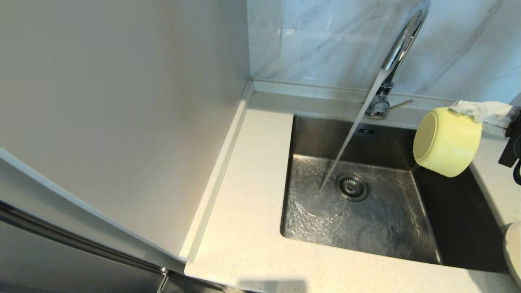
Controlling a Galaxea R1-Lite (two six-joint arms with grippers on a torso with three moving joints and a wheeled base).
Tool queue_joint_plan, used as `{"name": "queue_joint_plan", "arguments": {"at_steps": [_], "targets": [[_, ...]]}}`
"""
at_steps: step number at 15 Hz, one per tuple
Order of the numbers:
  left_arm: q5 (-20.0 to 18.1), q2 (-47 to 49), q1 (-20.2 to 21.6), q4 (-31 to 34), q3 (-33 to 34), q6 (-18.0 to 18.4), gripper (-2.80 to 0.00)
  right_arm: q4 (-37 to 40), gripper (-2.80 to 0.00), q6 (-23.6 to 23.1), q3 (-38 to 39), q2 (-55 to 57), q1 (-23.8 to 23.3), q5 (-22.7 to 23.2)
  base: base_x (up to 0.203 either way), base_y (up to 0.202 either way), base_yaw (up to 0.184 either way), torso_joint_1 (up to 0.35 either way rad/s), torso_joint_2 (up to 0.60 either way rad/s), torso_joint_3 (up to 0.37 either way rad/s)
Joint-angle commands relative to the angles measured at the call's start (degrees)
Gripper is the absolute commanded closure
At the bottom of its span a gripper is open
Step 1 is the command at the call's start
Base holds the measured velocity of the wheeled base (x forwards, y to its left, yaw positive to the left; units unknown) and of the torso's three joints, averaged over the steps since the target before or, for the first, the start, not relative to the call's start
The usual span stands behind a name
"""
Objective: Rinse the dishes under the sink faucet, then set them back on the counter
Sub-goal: Place the bowl on the table
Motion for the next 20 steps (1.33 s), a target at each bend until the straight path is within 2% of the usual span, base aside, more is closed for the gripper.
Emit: {"name": "queue_joint_plan", "arguments": {"at_steps": [1, 4, 6, 9, 10, 13, 16, 20], "targets": [[0.0, 0.0, 0.0, 0.0, 0.0, 0.0, 0.0, 11.2, 0.0, -4.7, -2.6, 1.0, 0.0, -4.5, 0.0, 0.0, 0.0, 0.0, 0.0, 0.0], [0.0, 0.0, 0.0, 0.0, 0.0, 0.0, 0.0, 22.9, 0.0, -24.5, -2.8, 4.1, 0.1, -14.2, 0.0, 0.0, 0.0, 0.0, 0.0, 0.0], [0.0, 0.0, 0.0, 0.0, 0.0, 0.0, 0.0, 24.9, 0.0, -38.5, -3.1, 4.4, 0.0, -17.8, 0.0, 0.0, 0.0, 0.0, 0.0, 0.0], [0.0, 0.0, 0.0, 0.0, 0.0, 0.0, 0.0, 27.4, 0.0, -61.8, -5.7, 5.7, -1.6, -22.3, 0.0, 0.0, 0.0, 0.0, 0.0, 0.0], [0.0, 0.0, 0.0, 0.0, 0.0, 0.0, 0.0, 28.1, 0.0, -65.2, -8.5, 7.2, -3.0, -22.9, 0.0, 0.0, 0.0, 0.0, 0.0, 0.0], [0.0, 0.0, 0.0, 0.0, 0.0, 0.0, 0.0, 29.8, 0.0, -67.5, -16.4, 11.8, -6.7, -23.4, 0.0, 0.0, 0.0, 0.0, 0.0, 0.0], [-0.1, 0.0, 0.0, 0.0, 0.0, 0.0, 0.0, 29.8, 0.0, -71.4, -17.9, 15.7, -9.3, -23.4, 0.0, 0.0, 0.0, 0.0, 0.0, 0.0], [-0.1, 0.0, 0.0, 0.0, 0.0, 0.0, 0.0, 29.6, 0.0, -72.5, -23.1, 23.0, -14.2, -23.7, 0.0, 0.0, 0.0, 0.0, 0.0, 0.0]]}}
